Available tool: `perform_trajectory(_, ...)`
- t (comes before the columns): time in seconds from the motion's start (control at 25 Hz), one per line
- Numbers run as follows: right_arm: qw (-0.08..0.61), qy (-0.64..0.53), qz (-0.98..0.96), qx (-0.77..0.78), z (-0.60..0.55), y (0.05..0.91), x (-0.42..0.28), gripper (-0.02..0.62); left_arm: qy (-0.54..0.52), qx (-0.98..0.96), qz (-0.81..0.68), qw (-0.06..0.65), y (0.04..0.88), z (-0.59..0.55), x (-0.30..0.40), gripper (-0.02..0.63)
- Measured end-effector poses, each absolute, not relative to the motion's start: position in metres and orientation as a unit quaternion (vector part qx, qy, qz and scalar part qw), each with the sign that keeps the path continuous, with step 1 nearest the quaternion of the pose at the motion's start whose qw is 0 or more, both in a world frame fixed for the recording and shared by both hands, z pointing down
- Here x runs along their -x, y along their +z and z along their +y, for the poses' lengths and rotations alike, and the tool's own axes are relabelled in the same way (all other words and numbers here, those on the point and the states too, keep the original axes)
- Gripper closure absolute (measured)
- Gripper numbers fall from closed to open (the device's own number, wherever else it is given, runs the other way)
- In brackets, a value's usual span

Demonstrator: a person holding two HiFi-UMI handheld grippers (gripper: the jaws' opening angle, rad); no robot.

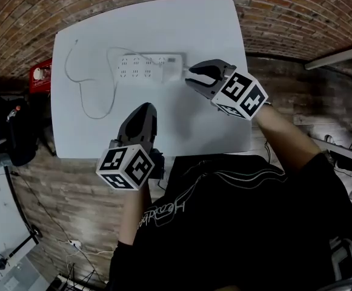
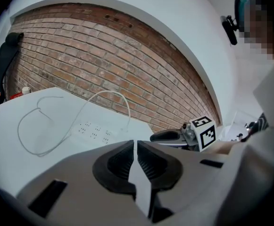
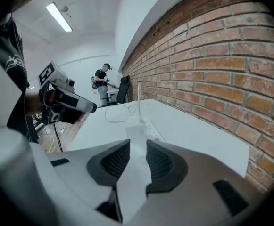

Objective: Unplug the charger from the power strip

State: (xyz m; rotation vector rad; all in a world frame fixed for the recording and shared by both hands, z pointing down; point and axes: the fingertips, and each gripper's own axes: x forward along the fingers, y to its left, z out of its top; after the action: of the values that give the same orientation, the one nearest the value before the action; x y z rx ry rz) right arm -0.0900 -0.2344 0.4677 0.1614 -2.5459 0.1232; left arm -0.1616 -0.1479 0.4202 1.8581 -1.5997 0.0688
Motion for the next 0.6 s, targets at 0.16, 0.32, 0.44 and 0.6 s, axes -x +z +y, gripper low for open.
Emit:
perform_trajectory(0.16,0.325,0.01,-0.944,-0.054,-0.251,0.501,0.103,0.501,0.044,-0.714,-0.611,0.339,0.44,-0.16,0.165,0.601)
perform_trajectory(0.32,0.312,0.021,-0.949,-0.045,-0.259,0.516,0.12,0.478,0.055,-0.704,-0.62,0.341,0.456,-0.167,0.171,0.601)
perform_trajectory(0.44,0.313,0.016,-0.949,-0.036,-0.261,0.525,0.131,0.459,0.057,-0.702,-0.622,0.342,0.463,-0.173,0.172,0.6)
perform_trajectory(0.6,0.301,0.038,-0.952,-0.045,-0.271,0.534,0.133,0.457,0.067,-0.707,-0.615,0.343,0.471,-0.184,0.169,0.592)
